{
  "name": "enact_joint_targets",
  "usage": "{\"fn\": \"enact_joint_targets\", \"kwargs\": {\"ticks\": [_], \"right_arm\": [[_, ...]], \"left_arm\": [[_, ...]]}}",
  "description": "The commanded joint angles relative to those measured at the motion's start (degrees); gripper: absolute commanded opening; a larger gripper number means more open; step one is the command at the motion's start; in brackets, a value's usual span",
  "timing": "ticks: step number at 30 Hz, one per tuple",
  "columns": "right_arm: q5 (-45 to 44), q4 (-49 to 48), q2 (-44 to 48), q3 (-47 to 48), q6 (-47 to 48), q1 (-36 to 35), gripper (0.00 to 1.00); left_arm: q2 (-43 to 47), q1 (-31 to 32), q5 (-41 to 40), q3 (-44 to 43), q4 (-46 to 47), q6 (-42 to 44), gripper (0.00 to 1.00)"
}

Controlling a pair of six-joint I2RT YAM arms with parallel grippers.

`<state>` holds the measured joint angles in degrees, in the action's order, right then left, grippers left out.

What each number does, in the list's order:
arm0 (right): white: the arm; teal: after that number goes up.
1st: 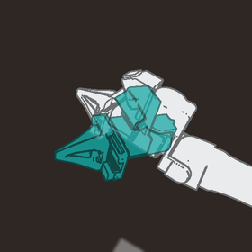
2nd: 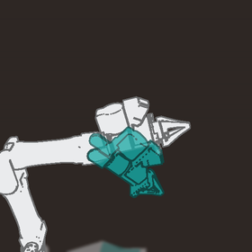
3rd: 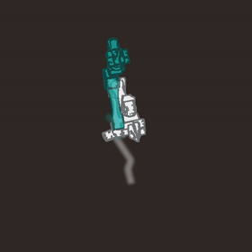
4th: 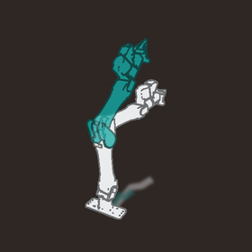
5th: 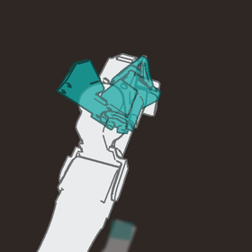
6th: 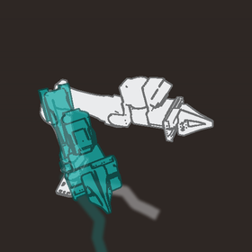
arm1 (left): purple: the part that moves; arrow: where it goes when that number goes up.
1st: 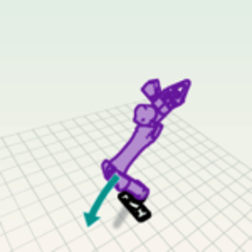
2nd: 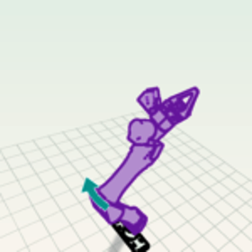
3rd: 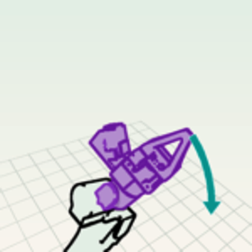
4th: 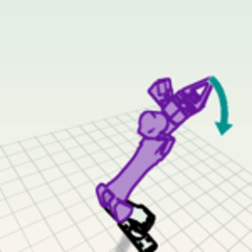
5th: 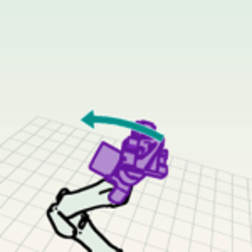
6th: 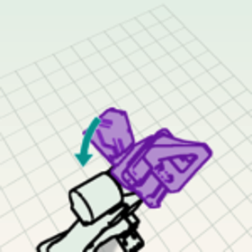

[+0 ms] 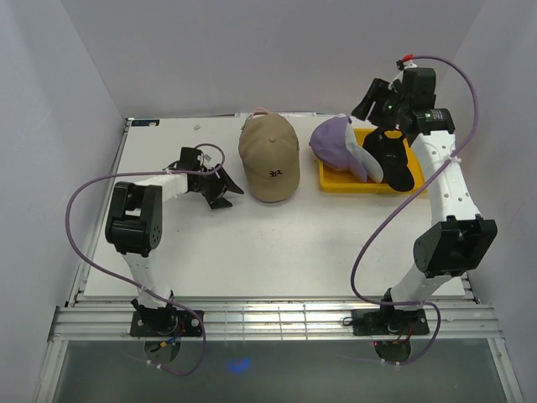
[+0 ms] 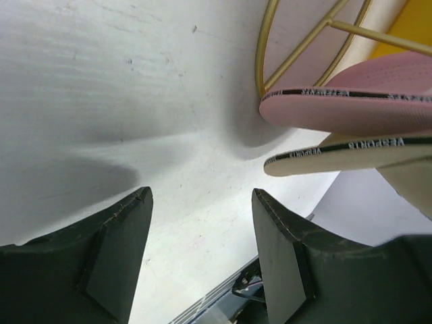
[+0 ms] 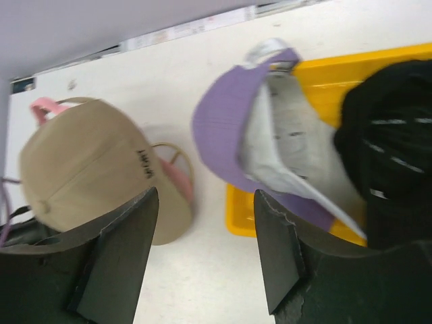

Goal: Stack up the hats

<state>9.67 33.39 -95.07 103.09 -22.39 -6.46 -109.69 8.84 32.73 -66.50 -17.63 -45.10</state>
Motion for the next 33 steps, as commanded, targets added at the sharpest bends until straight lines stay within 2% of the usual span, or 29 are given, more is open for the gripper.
{"fn": "enact_joint_targets", "kwargs": {"ticks": [1, 5, 15, 26, 27, 33], "right_arm": [[-5.3, 7.0, 0.9, 1.9, 5.9, 4.8, 0.64], [-8.1, 10.6, -2.5, 3.0, 9.6, 7.9, 0.62], [-13.0, 17.4, -12.2, 9.1, 13.0, 7.8, 0.56], [-17.8, 18.7, -18.4, 9.1, 14.3, 6.6, 0.55], [-18.2, 19.3, -18.8, 9.2, 14.3, 6.5, 0.51], [-23.0, 19.8, -20.3, 7.8, 14.7, 6.5, 0.4]], "left_arm": [[7.3, -0.4, -1.3, 0.5, -1.8, 3.4, 0.7], [11.6, -0.3, -0.5, 0.9, -2.2, 4.3, 0.71], [22.6, -0.3, 2.8, 2.9, -3.2, 4.9, 0.7], [26.7, -0.3, 4.0, 1.5, -6.3, 5.9, 0.7], [26.8, -0.3, 4.0, 1.5, -6.5, 6.1, 0.7], [26.9, -0.3, 3.9, 1.6, -7.2, 6.7, 0.7]]}}
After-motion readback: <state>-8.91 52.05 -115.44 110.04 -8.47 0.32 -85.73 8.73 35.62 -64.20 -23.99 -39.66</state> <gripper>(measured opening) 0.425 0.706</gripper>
